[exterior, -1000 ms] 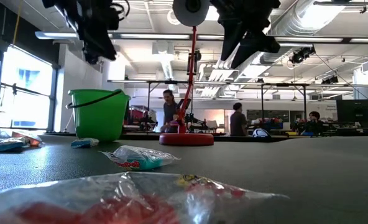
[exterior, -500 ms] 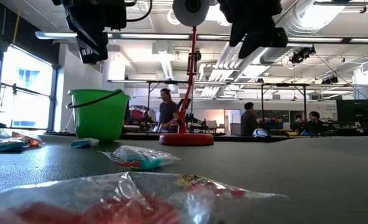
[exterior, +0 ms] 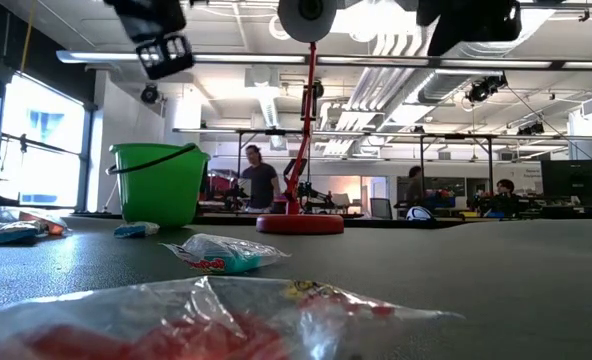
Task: Sort candy
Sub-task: Put the blue gummy into the green bucket
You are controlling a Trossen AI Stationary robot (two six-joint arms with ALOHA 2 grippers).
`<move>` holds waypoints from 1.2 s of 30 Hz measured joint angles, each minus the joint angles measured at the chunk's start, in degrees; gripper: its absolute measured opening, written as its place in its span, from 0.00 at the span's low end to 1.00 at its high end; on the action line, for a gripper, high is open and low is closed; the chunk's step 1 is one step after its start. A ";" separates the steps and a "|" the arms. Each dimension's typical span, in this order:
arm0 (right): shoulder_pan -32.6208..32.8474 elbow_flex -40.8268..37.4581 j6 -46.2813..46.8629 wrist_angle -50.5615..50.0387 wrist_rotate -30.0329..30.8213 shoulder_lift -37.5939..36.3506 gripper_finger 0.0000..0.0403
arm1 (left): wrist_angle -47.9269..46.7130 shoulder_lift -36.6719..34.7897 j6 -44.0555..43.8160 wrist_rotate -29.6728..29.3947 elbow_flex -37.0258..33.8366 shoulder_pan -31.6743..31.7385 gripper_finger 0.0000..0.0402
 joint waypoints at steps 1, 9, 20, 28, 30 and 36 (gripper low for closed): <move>1.07 0.00 1.10 0.63 0.76 0.00 0.35 | 1.98 0.00 0.33 -0.68 0.00 -1.10 0.15; 9.26 0.00 6.91 12.83 11.58 0.15 0.35 | 6.49 -0.35 2.94 -6.32 0.00 -8.76 0.15; 15.94 3.01 6.01 26.91 18.14 4.74 0.35 | 10.23 -0.31 2.60 -17.49 -0.01 -23.80 0.15; 17.50 16.86 5.56 9.62 17.62 13.20 0.35 | 10.26 -0.31 2.30 -29.04 -0.02 -27.95 0.15; 17.50 21.33 5.16 1.07 17.59 15.37 0.35 | 10.83 -0.31 1.24 -30.98 -0.02 -28.07 0.15; 16.32 29.43 7.19 -18.21 14.75 20.80 0.35 | 12.71 -0.31 0.61 -33.52 -0.02 -28.05 0.15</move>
